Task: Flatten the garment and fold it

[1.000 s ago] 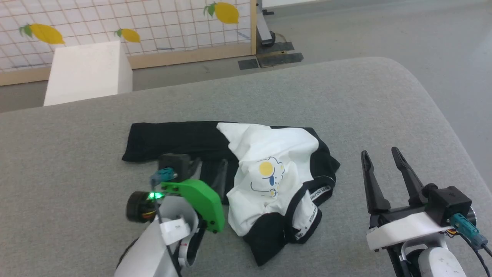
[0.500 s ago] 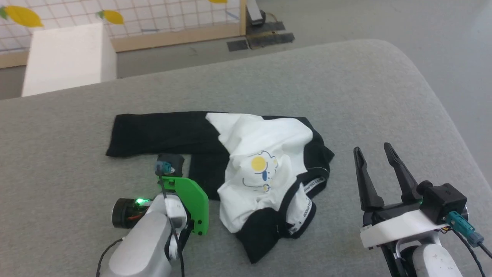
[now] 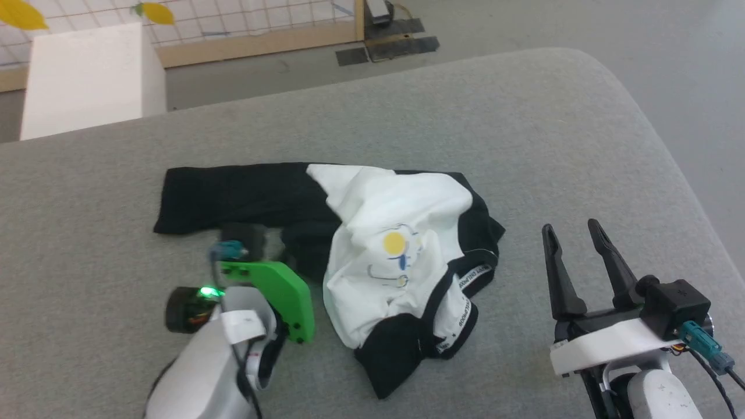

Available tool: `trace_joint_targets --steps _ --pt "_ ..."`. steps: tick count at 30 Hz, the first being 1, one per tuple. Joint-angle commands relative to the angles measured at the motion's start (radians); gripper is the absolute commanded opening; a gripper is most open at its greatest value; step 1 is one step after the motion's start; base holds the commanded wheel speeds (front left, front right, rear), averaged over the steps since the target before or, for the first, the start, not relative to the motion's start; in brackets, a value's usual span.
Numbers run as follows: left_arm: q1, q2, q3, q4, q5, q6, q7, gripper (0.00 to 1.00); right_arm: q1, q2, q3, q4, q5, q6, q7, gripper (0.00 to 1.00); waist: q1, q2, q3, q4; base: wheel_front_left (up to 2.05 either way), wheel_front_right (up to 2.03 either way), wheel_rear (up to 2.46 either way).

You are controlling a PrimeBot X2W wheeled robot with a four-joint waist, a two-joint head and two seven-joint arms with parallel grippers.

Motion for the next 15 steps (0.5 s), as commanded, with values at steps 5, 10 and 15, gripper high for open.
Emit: trace_joint_targets --steps 5,10,15 --pt "0.081 0.057 0.121 -0.132 -0.007 0.086 -0.137 0.0 0.005 0.0 0.001 -0.006 -0.017 -0.002 0.002 1.0 0.0 0.0113 -0.066 0.106 0.0 0.0 0.0" --pt "0.2 0.128 0.234 -0.236 -0.025 0.17 -0.171 0.0 0.025 0.0 -0.004 -0.017 -0.027 -0.002 0.02 1.0 0.0 0.0113 -0.09 0.172 0.0 0.0 0.0" --pt "0.332 0.182 0.316 -0.264 -0.036 0.244 -0.166 0.0 0.038 0.0 -0.006 -0.029 -0.031 -0.002 0.038 1.0 0.0 0.0113 -0.096 0.217 0.0 0.0 0.0"
